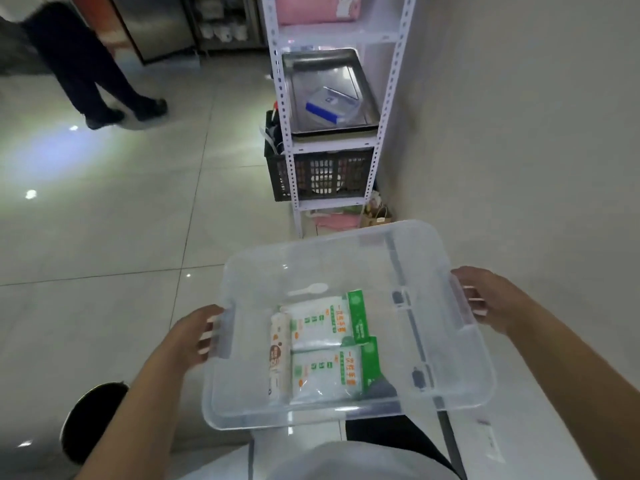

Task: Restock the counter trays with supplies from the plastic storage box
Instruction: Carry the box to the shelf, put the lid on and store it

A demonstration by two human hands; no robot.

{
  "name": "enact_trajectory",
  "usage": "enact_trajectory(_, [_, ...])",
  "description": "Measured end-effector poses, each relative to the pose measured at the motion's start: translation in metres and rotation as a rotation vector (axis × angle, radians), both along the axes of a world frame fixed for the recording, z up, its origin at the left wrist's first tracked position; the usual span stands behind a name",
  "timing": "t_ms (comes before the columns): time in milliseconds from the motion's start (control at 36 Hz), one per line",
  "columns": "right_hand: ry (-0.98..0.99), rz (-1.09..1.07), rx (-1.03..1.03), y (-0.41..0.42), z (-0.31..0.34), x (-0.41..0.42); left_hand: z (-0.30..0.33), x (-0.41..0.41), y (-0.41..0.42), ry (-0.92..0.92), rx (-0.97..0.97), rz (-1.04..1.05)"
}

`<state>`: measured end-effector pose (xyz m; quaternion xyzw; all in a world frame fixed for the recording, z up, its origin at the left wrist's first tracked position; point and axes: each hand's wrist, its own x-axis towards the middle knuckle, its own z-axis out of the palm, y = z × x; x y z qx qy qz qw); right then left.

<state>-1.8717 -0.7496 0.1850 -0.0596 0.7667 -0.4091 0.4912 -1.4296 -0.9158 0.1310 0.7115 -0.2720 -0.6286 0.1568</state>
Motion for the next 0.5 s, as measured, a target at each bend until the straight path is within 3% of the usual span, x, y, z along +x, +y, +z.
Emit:
enact_trajectory(250, [-0.046, 0.222, 0.032, -0.275, -0.026, -0.007, 0.009, 0.032, -0.154, -0.034, 0.009, 0.246])
enact_trajectory(500, [-0.074, 0.457, 0.018, -0.525, -0.011, 0.058, 0.032, 0.084, -0.298, -0.093, -0.088, 0.49])
